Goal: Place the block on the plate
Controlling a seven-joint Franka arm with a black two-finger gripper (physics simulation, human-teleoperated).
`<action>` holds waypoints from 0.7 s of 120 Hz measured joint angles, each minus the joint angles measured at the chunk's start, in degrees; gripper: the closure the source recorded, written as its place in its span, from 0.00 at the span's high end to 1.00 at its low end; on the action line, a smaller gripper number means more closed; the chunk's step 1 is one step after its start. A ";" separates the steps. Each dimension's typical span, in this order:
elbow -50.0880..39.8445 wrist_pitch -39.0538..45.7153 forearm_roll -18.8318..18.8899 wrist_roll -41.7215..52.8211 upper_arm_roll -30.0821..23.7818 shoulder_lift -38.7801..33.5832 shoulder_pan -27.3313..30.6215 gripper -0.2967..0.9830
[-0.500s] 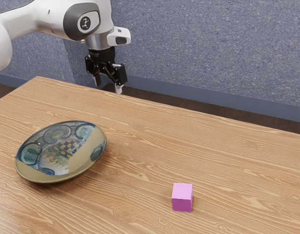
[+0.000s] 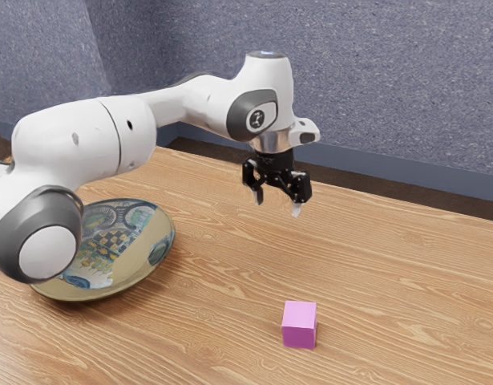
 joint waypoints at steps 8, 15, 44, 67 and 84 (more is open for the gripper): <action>-1.25 1.87 -1.56 -4.59 0.03 0.31 -1.85 0.77; -4.26 3.81 -2.87 -8.69 0.14 0.17 -3.51 0.77; -16.78 10.04 -5.43 -21.78 0.12 -1.92 -8.11 0.77; -25.81 14.86 -5.91 -28.94 -0.12 -5.61 -10.04 0.77; -28.19 18.55 -6.16 -32.94 -0.22 -6.22 -10.46 0.77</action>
